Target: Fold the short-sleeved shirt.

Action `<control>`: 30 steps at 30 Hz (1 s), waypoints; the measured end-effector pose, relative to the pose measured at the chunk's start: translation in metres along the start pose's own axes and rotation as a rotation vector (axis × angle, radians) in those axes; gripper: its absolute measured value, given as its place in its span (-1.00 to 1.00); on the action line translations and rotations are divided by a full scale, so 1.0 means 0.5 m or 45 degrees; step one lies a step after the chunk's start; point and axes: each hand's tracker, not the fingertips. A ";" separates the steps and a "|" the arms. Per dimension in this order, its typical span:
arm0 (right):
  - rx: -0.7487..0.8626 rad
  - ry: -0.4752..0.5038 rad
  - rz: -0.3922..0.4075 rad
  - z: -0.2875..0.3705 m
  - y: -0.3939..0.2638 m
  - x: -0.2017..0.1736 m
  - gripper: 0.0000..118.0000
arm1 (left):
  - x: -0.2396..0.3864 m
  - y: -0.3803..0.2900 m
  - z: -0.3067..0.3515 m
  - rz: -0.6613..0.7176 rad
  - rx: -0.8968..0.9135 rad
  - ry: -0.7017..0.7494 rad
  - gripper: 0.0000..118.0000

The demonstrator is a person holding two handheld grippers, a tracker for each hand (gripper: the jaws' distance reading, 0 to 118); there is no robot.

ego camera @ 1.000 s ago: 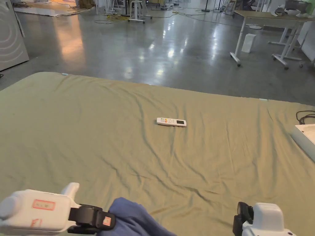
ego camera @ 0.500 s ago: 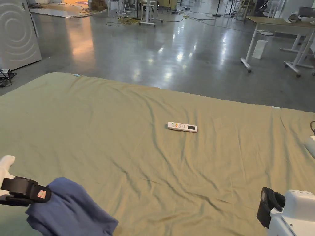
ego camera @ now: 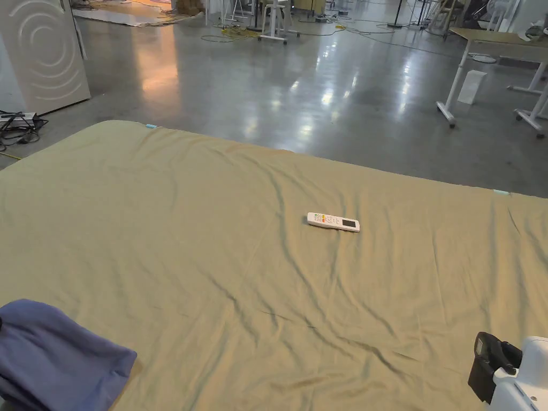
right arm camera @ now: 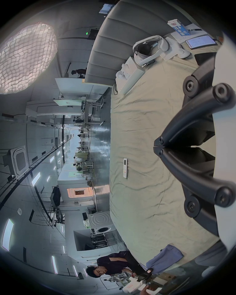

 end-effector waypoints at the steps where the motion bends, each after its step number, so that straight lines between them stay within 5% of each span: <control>1: -0.001 0.001 0.000 -0.001 0.000 -0.001 -1.00 | 0.005 -0.004 -0.006 0.002 0.004 0.012 -0.79; 4: -0.001 0.003 0.000 -0.003 0.000 -0.001 -1.00 | 0.000 0.008 -0.023 0.014 0.039 0.062 -0.79; 10: -0.004 0.004 -0.006 0.004 -0.003 0.005 -1.00 | 0.023 0.025 -0.015 0.000 0.090 0.175 -0.10; 14: -0.002 0.006 -0.016 0.012 -0.005 0.013 -1.00 | 0.059 0.025 0.007 -0.062 0.179 0.263 -0.08; 19: 0.010 0.006 -0.001 0.016 -0.004 0.017 -1.00 | 0.139 0.000 0.012 -0.173 0.353 0.139 -0.08; 30: 0.101 -0.031 0.052 -0.003 0.040 -0.005 -1.00 | 0.485 -0.154 -0.035 -0.607 0.876 0.054 -0.08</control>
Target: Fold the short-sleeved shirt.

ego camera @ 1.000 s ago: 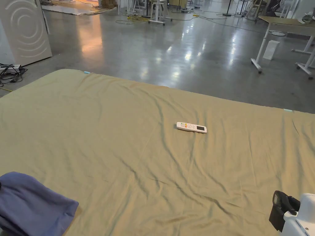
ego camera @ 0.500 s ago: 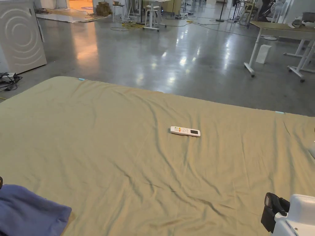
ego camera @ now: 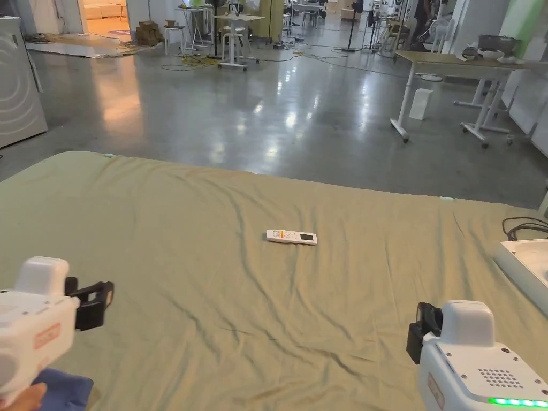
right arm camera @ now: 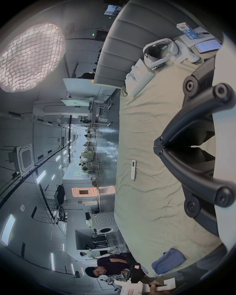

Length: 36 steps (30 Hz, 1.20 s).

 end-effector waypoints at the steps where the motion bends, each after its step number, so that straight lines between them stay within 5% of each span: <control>1: 0.011 -0.007 0.004 -0.001 0.003 -0.003 -1.00 | 0.036 0.000 0.004 -0.010 0.040 -0.012 -0.08; 7: 0.059 -0.046 0.007 -0.005 0.004 -0.010 -1.00 | 0.170 -0.007 0.002 -0.033 0.179 -0.056 -0.12; 12: 0.077 -0.057 -0.017 -0.005 0.003 -0.007 -1.00 | 0.233 -0.005 -0.002 0.055 0.188 -0.106 -0.67; 22: 0.088 -0.062 -0.044 0.002 0.000 0.000 -1.00 | 0.284 -0.001 0.001 0.057 0.234 -0.148 -0.95; 36: 0.097 -0.080 -0.073 0.001 0.003 0.000 -1.00 | 0.294 0.012 0.001 0.007 0.235 -0.129 -0.95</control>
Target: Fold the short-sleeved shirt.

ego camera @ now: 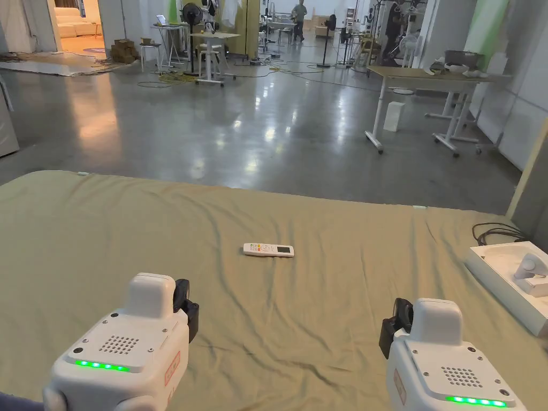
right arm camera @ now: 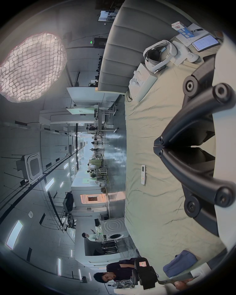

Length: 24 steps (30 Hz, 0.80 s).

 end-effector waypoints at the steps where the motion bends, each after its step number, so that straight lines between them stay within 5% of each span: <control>1: 0.002 -0.004 0.004 0.000 0.000 0.000 -1.00 | -0.001 0.000 0.000 0.003 0.000 0.001 -0.95; 11: 0.008 -0.051 0.025 -0.002 0.004 0.000 -0.95 | -0.001 0.005 -0.001 -0.036 0.004 0.030 -0.95; 14: 0.013 -0.050 0.027 0.000 0.005 -0.001 -0.70 | 0.000 0.008 -0.001 -0.051 0.010 0.041 -0.80; 19: 0.021 -0.037 0.036 0.001 0.005 0.000 0.22 | -0.002 0.011 0.001 -0.032 0.021 0.022 -0.03; 24: 0.023 -0.037 0.011 0.005 0.008 0.004 0.90 | -0.004 0.011 0.007 0.003 0.040 0.041 -0.01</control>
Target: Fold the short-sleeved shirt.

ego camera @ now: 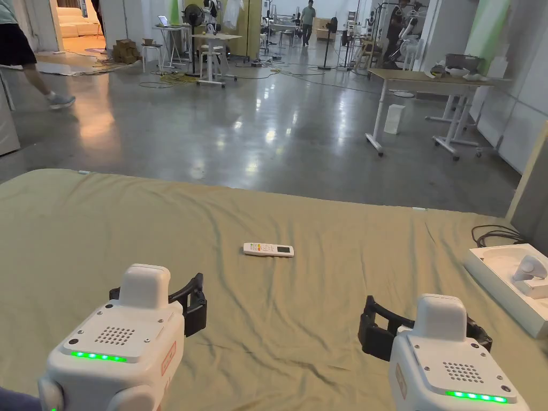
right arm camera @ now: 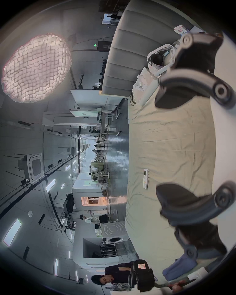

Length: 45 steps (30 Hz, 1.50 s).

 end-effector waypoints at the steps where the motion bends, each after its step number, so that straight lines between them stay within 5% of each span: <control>1: -0.007 0.017 -0.019 0.000 0.001 0.002 0.99 | -0.004 0.000 0.003 0.013 0.008 0.001 -0.01; 7: 0.003 0.047 -0.011 0.001 -0.002 -0.001 0.99 | -0.006 0.004 0.014 0.019 0.059 0.020 0.00; 17: -0.038 0.135 -0.139 0.003 0.014 0.000 1.00 | 0.000 0.005 0.020 -0.028 0.093 0.039 0.01; 21: -0.023 0.059 -0.081 0.006 0.023 -0.015 1.00 | -0.005 0.007 0.022 0.016 0.103 -0.025 0.01; 25: -0.064 0.063 -0.173 0.000 0.037 -0.010 1.00 | -0.002 0.006 0.016 0.009 0.088 -0.011 0.01; 32: -0.104 -0.050 -0.179 -0.008 0.055 -0.012 1.00 | -0.010 0.009 0.012 0.037 0.076 0.003 0.01; 45: -0.111 -0.003 -0.241 -0.006 0.061 -0.011 0.99 | -0.002 -0.002 0.006 -0.018 0.026 -0.021 0.01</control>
